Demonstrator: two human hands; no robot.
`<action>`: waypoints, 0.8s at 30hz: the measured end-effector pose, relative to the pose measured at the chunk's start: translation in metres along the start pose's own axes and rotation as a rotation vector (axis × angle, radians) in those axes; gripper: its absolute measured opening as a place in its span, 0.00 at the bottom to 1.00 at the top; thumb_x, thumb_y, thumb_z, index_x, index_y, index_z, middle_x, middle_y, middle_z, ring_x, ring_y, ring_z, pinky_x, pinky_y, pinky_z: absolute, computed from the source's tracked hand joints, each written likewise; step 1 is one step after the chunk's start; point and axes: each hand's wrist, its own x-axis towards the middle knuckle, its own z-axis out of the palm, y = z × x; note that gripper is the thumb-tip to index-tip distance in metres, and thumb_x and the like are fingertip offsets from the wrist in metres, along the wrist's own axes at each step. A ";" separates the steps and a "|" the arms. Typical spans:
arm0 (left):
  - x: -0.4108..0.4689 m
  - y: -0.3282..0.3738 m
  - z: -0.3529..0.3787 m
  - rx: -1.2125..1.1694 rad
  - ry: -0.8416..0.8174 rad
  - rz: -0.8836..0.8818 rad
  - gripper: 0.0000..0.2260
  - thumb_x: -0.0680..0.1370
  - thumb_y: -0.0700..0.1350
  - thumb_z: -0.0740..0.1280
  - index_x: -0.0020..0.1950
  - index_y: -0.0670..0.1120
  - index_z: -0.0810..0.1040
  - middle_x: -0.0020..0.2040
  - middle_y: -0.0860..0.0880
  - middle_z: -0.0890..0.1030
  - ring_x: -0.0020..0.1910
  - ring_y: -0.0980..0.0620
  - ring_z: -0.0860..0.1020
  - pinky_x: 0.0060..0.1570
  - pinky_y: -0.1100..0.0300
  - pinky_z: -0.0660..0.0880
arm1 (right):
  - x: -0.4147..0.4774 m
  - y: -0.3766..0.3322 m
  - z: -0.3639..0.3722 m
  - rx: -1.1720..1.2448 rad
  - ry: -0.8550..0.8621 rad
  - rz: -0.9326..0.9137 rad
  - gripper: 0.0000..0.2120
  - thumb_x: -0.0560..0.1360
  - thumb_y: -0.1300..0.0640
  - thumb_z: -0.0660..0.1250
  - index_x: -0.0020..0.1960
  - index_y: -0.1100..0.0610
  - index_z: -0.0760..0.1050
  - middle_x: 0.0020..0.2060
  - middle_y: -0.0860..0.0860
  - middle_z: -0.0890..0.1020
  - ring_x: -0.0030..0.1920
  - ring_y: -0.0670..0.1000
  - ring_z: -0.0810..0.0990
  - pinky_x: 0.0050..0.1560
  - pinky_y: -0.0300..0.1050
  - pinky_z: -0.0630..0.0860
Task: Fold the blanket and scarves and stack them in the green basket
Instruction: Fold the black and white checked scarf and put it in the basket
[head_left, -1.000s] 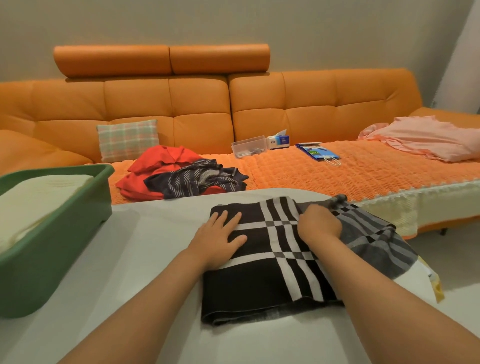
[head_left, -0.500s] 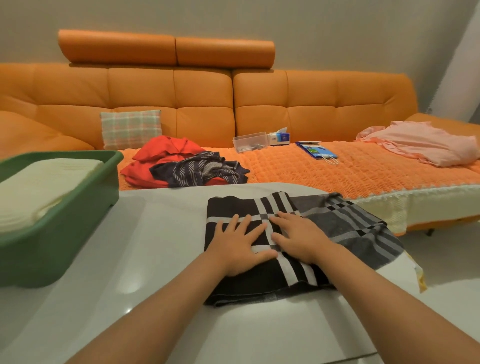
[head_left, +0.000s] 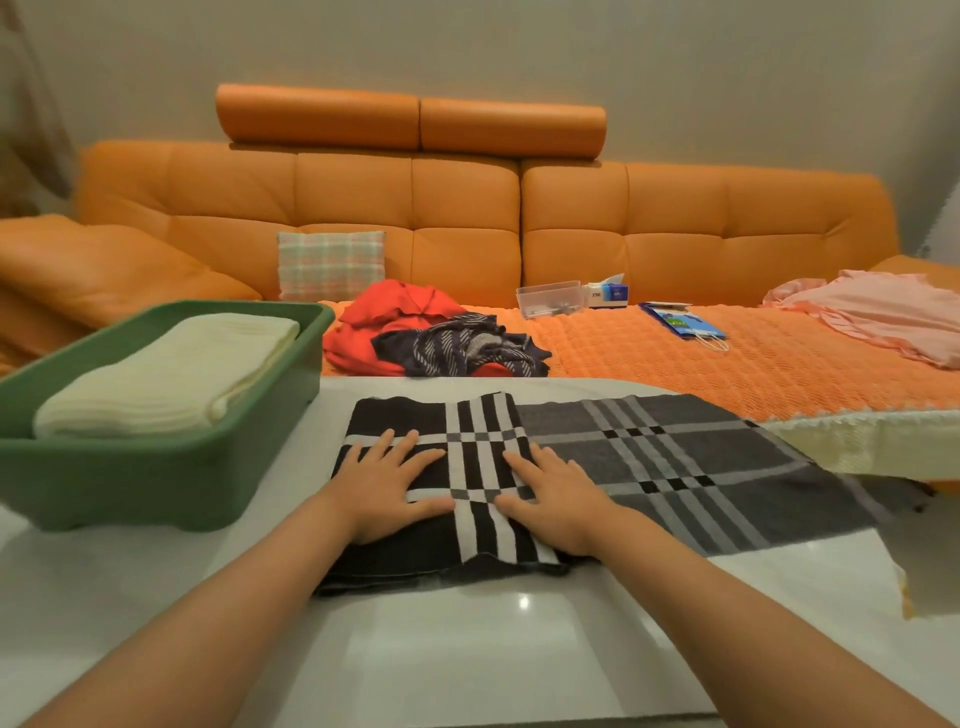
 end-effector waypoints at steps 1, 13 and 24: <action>-0.004 -0.010 -0.001 0.001 -0.004 -0.016 0.51 0.58 0.84 0.34 0.79 0.64 0.46 0.81 0.53 0.44 0.80 0.47 0.41 0.76 0.42 0.43 | 0.004 -0.010 0.003 0.001 -0.003 -0.016 0.35 0.79 0.32 0.51 0.81 0.43 0.46 0.81 0.51 0.45 0.80 0.51 0.42 0.77 0.53 0.39; -0.054 -0.047 -0.016 -0.054 0.362 0.139 0.26 0.75 0.67 0.55 0.64 0.53 0.74 0.60 0.56 0.74 0.59 0.54 0.74 0.59 0.54 0.74 | 0.021 -0.067 0.005 -0.028 0.028 -0.016 0.34 0.78 0.33 0.55 0.80 0.44 0.52 0.81 0.53 0.46 0.80 0.56 0.45 0.78 0.59 0.46; -0.104 -0.022 -0.013 -0.008 0.311 0.158 0.29 0.71 0.72 0.60 0.66 0.58 0.72 0.57 0.60 0.73 0.50 0.58 0.72 0.49 0.59 0.73 | -0.002 -0.095 -0.005 0.325 0.106 0.225 0.26 0.78 0.53 0.66 0.74 0.52 0.63 0.63 0.53 0.77 0.56 0.53 0.78 0.56 0.49 0.78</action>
